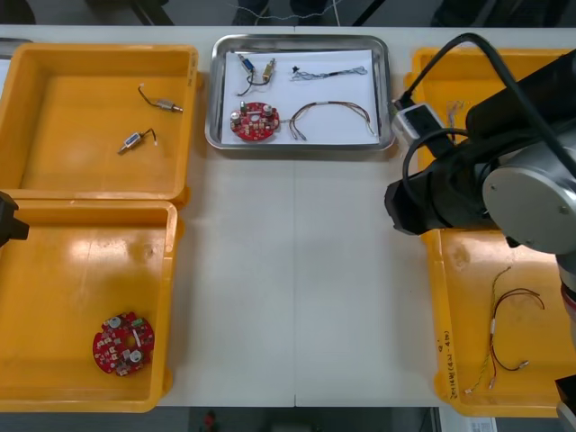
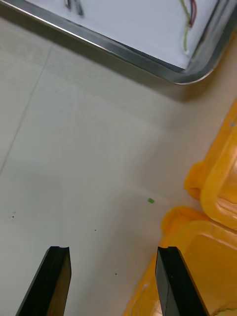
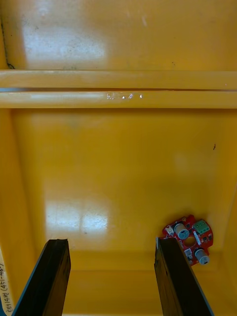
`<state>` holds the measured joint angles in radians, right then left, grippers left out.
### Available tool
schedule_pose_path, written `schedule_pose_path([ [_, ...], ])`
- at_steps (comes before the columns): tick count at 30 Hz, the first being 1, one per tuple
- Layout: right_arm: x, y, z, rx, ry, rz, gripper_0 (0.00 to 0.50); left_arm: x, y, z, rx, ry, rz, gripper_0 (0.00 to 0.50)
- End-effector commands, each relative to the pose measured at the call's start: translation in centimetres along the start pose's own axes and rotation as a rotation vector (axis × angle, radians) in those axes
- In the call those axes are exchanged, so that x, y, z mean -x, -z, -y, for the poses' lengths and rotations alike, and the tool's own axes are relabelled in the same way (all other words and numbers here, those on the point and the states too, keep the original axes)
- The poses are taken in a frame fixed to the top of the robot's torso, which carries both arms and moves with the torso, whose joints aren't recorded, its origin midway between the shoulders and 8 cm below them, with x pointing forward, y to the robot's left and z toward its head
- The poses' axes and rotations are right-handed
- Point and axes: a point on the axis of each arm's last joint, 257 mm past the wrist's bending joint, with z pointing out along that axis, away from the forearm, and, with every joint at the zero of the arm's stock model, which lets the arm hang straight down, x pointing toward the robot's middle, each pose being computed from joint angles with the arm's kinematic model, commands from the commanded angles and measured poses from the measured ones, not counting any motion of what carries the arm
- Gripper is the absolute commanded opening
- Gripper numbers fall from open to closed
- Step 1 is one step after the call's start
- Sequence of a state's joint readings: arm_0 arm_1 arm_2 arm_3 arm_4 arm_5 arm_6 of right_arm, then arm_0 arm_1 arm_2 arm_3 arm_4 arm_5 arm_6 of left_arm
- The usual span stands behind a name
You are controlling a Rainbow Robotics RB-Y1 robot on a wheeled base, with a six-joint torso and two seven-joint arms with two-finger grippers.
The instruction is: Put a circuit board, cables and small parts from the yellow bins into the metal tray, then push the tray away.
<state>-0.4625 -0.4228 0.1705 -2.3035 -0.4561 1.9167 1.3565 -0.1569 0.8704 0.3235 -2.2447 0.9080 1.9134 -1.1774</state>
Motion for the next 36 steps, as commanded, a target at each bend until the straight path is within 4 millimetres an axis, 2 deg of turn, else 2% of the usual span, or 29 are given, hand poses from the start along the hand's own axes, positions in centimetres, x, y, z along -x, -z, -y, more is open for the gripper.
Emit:
schedule_pose_path([
  [1, -0.9, 1.5, 3.6, -0.017, -0.153, 0.015, 0.500, 0.2, 1.3, -1.5, 0.050, -0.071, 0.018, 0.500],
  [10, -4.4, 3.7, 10.7, -0.080, -0.290, -0.011, 0.500, 0.2, 1.3, -1.5, 0.050, -0.071, 0.018, 0.500],
  [19, -7.5, 5.9, 15.4, -0.145, -0.341, -0.042, 0.500, 0.2, 1.3, -1.5, 0.050, -0.071, 0.018, 0.500],
  [27, -10.4, 6.4, 18.3, -0.170, -0.402, -0.101, 0.500, 0.2, 1.3, -1.5, 0.050, -0.071, 0.018, 0.500],
  [31, -11.0, 6.6, 19.9, -0.174, -0.440, -0.115, 0.500, 0.2, 1.3, -1.5, 0.050, -0.071, 0.018, 0.500],
  [36, -11.2, 7.0, 20.7, -0.200, -0.438, -0.119, 0.500, 0.2, 1.3, -1.5, 0.050, -0.071, 0.018, 0.500],
])
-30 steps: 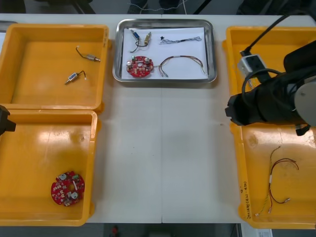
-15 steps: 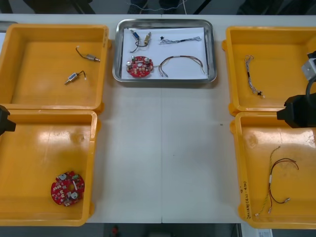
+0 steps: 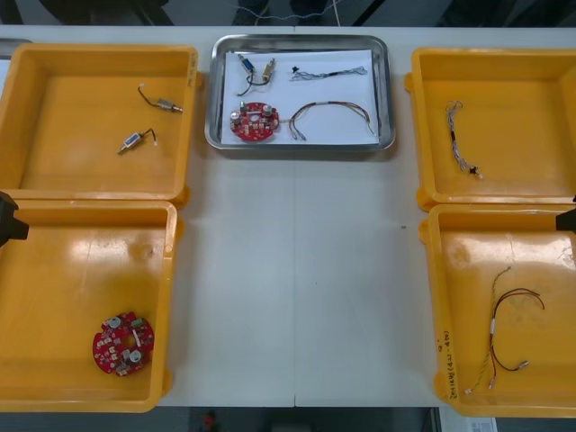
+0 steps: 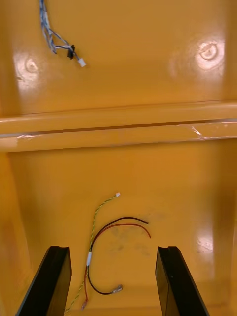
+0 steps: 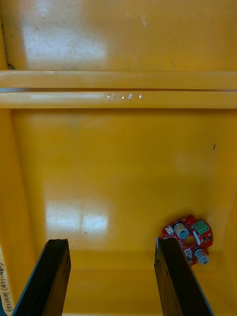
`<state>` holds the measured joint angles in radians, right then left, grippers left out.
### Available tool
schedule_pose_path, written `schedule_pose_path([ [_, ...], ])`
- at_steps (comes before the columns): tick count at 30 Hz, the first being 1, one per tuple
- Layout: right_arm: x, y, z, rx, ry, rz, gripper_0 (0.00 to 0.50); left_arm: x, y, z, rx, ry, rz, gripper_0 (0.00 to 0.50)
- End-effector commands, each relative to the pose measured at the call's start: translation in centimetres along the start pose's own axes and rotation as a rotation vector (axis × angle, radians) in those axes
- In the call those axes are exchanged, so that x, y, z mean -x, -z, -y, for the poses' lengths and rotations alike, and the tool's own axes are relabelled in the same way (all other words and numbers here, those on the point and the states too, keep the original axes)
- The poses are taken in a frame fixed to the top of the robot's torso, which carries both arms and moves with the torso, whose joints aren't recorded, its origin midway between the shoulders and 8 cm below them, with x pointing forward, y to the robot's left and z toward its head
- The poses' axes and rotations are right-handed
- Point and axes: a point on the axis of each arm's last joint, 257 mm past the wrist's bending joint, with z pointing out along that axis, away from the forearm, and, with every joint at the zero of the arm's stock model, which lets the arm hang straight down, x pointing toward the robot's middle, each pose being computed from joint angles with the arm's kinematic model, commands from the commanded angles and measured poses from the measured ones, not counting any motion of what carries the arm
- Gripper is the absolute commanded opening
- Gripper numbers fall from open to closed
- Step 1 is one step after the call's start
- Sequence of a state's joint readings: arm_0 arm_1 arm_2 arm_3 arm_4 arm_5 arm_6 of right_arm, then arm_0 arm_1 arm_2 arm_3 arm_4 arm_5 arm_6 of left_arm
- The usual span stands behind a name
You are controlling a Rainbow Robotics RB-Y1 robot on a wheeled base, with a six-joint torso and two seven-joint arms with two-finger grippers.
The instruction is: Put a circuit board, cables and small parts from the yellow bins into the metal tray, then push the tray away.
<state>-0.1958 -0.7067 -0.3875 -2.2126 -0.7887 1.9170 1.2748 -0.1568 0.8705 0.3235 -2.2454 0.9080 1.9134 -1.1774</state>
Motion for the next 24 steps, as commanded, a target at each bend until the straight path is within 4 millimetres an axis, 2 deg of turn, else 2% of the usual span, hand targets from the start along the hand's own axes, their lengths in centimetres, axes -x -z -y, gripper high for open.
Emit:
schedule_pose_path([
  [1, 0.69, 1.41, 2.57, -0.069, 0.028, 0.020, 0.500, 0.23, 1.27, -1.53, 0.049, -0.071, 0.018, 0.500],
  [6, 0.61, 1.35, 3.33, -0.067, 0.006, 0.004, 0.500, 0.23, 1.27, -1.53, 0.049, -0.071, 0.018, 0.500],
  [24, 0.33, 1.33, 2.50, -0.031, 0.003, -0.005, 0.500, 0.23, 1.27, -1.53, 0.049, -0.071, 0.018, 0.500],
])
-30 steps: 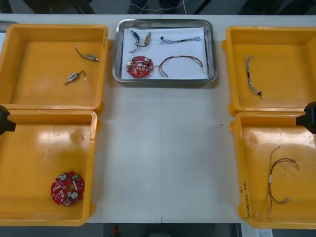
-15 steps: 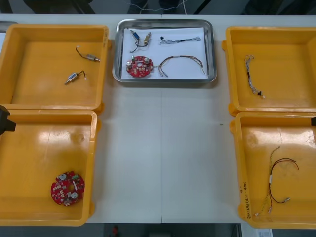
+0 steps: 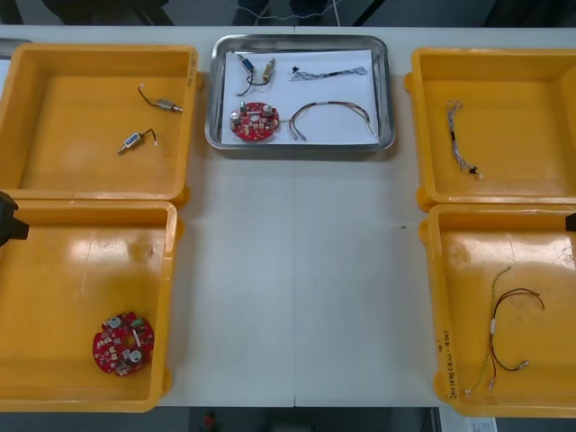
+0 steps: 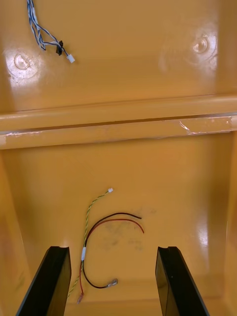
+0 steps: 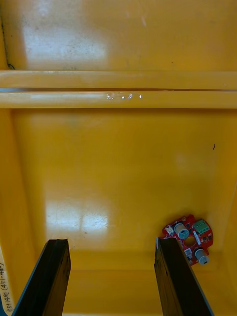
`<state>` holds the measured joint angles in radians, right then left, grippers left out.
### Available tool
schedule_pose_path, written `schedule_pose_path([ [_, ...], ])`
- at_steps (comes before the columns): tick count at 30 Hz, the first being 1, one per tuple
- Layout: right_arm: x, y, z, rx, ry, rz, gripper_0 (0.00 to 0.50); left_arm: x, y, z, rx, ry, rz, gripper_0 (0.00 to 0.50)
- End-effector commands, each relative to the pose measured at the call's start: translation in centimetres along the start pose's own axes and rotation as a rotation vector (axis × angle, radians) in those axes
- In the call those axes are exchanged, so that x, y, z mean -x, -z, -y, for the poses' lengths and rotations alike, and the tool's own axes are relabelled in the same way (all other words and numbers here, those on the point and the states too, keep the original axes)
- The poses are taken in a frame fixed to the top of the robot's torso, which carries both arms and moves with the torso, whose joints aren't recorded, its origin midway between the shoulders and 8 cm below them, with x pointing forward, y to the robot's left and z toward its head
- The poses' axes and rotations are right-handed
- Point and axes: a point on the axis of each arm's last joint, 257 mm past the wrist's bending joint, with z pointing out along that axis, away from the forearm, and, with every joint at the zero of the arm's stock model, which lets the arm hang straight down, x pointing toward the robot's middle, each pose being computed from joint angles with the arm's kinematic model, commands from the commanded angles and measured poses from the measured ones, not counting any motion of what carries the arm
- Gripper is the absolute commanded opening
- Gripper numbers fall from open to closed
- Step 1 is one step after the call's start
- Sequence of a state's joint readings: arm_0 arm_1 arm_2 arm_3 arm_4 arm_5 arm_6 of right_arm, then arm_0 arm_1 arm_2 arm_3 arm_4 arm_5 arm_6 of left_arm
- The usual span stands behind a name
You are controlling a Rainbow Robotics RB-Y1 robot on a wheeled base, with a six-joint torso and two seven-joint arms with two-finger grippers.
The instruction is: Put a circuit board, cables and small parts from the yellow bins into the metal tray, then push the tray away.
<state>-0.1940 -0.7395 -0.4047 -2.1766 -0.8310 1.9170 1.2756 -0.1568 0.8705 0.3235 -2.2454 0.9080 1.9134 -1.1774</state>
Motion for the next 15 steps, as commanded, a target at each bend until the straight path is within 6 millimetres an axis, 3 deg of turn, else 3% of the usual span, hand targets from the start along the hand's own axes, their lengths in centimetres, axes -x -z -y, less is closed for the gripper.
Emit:
schedule_pose_path([
  [1, 0.43, 1.19, 1.54, -0.037, 0.013, 0.018, 0.500, 0.23, 1.27, -1.53, 0.049, -0.071, 0.018, 0.500],
  [15, 0.43, 1.19, 1.54, -0.037, 0.013, 0.018, 0.500, 0.23, 1.27, -1.53, 0.049, -0.071, 0.018, 0.500],
])
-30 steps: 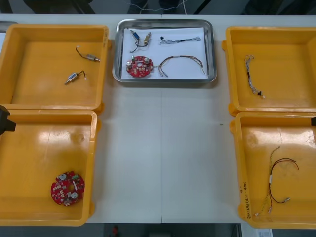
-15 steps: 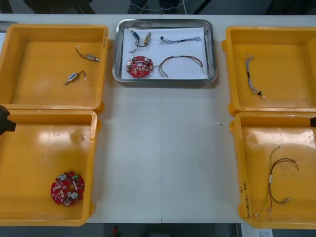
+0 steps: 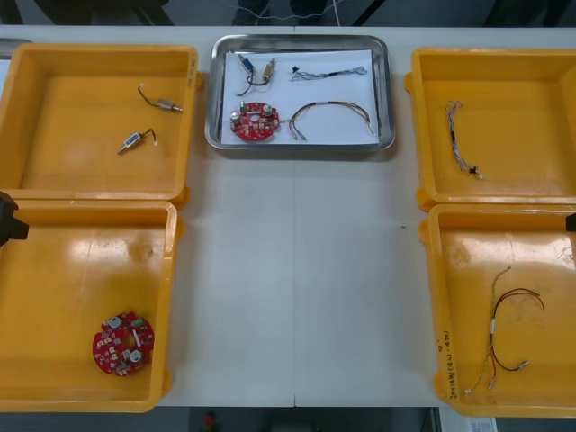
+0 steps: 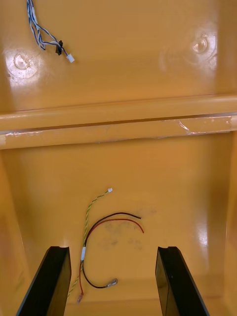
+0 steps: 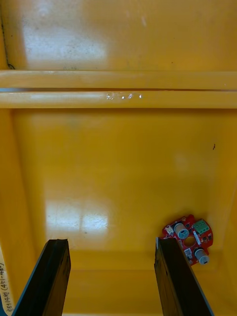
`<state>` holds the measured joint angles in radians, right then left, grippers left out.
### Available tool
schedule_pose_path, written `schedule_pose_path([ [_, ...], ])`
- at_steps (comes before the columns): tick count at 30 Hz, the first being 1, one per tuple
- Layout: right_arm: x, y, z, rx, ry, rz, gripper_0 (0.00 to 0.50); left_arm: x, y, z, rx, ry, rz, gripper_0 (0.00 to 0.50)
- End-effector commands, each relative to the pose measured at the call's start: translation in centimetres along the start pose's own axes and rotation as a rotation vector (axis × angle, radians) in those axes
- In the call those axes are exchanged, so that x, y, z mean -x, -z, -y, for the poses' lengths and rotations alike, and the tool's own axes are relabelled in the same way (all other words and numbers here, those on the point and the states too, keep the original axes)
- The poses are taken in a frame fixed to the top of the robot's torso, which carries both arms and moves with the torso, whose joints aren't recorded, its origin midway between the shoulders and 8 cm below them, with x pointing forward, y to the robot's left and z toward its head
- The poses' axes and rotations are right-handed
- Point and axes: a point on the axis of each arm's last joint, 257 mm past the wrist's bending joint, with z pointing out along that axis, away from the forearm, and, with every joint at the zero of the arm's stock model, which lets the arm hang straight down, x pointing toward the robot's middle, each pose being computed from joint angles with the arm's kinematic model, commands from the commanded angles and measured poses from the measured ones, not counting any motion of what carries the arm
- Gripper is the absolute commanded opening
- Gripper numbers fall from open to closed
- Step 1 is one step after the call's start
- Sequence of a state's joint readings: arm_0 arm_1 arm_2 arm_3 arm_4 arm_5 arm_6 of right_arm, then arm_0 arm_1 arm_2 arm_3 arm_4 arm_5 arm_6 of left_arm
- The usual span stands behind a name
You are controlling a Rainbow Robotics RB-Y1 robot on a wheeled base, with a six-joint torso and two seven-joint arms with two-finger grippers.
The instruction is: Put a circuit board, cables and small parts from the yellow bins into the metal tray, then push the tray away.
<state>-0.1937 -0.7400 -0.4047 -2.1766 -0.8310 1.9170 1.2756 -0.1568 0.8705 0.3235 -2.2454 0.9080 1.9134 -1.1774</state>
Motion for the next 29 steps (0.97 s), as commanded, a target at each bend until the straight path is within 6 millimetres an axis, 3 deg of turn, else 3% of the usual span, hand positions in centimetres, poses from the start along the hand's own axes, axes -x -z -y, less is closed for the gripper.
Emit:
schedule_pose_path([
  [1, 0.43, 1.19, 1.52, -0.037, 0.013, 0.018, 0.500, 0.23, 1.27, -1.53, 0.049, -0.071, 0.018, 0.500],
  [29, 0.43, 1.19, 1.52, -0.037, 0.013, 0.018, 0.500, 0.23, 1.27, -1.53, 0.049, -0.071, 0.018, 0.500],
])
